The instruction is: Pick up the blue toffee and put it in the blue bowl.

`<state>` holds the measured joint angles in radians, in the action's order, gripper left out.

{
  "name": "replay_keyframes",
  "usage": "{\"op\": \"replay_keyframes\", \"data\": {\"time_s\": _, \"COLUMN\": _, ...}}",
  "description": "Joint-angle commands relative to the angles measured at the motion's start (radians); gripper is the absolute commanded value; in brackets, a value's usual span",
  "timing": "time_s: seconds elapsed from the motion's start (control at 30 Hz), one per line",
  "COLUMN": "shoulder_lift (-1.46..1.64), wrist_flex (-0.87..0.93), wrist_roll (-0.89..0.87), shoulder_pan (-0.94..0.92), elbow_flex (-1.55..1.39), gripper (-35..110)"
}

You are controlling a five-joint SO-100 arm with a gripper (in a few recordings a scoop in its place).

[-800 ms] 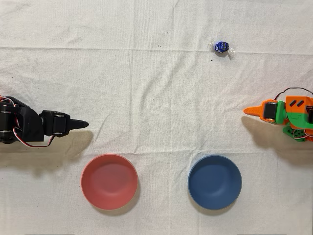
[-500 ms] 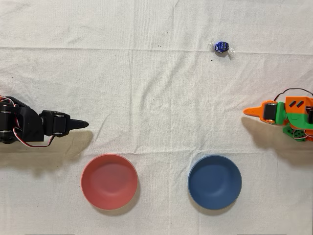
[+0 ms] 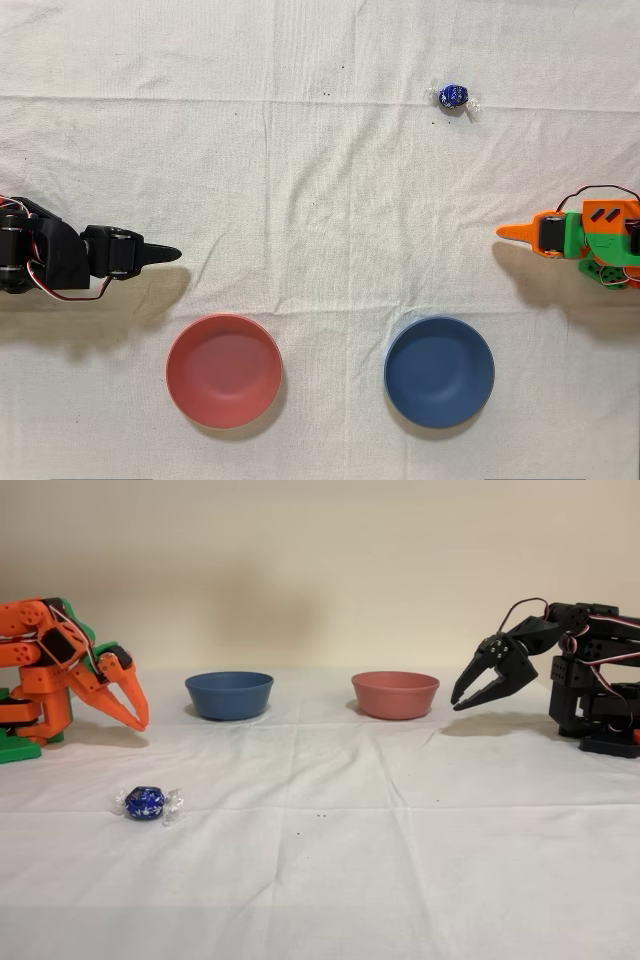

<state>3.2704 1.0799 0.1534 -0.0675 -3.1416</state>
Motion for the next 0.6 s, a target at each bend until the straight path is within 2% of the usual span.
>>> {"op": "replay_keyframes", "data": {"time_s": 0.0, "shoulder_lift": -0.005, "wrist_flex": 0.002, "wrist_roll": 0.005, "shoulder_pan": -0.005, "elbow_flex": 0.015, "gripper": 0}}
{"op": "replay_keyframes", "data": {"time_s": 0.3, "shoulder_lift": -0.005, "wrist_flex": 0.0, "wrist_roll": 0.054, "shoulder_pan": -0.018, "elbow_flex": 0.048, "gripper": 0}}
{"op": "replay_keyframes", "data": {"time_s": 0.57, "shoulder_lift": -0.12, "wrist_flex": 0.0, "wrist_roll": 0.126, "shoulder_pan": -0.077, "elbow_flex": 0.239, "gripper": 0}}
